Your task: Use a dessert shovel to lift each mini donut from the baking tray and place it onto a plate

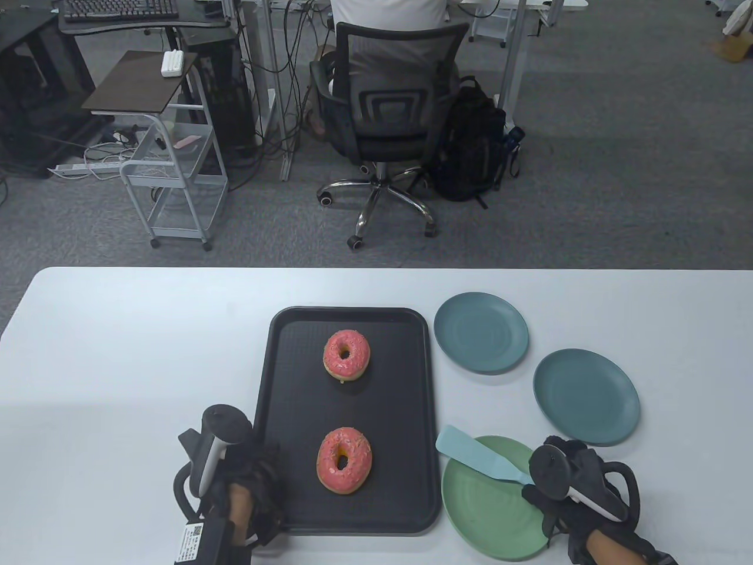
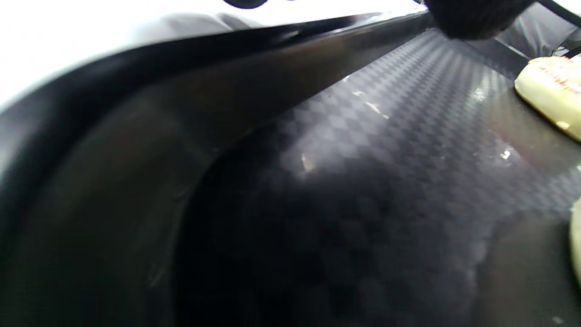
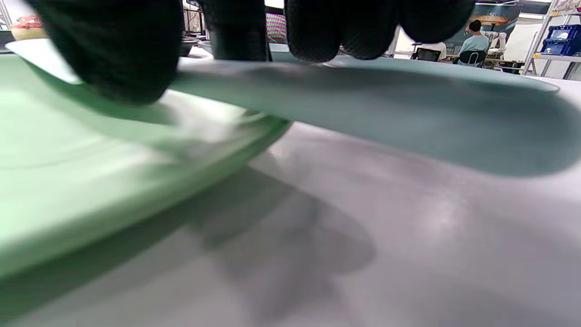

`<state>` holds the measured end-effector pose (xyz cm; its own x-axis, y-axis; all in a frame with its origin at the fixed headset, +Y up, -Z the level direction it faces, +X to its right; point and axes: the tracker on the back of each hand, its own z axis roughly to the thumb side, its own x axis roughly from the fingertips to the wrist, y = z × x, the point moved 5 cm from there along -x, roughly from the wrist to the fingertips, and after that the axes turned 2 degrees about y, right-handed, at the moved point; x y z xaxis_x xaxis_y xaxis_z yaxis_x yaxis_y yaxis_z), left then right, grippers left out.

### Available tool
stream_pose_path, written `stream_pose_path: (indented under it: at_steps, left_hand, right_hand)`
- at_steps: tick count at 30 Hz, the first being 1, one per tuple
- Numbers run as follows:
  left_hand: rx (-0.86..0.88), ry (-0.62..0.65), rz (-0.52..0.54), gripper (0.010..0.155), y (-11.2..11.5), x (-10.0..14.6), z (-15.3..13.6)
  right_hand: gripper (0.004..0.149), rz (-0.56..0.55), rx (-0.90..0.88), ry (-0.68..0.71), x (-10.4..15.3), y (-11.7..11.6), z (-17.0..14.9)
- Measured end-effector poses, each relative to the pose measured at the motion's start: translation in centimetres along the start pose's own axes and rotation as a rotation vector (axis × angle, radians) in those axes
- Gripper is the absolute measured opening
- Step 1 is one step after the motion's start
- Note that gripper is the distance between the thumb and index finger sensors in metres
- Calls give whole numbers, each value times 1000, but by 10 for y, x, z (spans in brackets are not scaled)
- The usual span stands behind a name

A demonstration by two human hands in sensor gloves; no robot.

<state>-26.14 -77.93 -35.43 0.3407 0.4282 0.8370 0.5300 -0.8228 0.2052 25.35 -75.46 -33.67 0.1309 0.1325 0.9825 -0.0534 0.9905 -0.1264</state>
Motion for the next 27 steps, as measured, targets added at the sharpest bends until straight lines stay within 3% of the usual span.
stream_pose_path:
  at_steps: [10, 17, 22, 27]
  left_hand:
    - [-63, -34, -9, 71, 3, -5, -1]
    - [-93, -49, -26, 68, 5, -5, 0]
    - [-131, -48, -16, 66, 5, -7, 2]
    - [-145, -48, -10, 64, 4, -7, 2]
  right_hand:
    - [59, -26, 68, 2, 3, 4, 11]
    - [57, -100, -114, -116, -2, 61, -5]
    - [56, -169, -145, -118, -30, 104, 10]
    - [54, -117, -86, -96, -77, 118, 50]
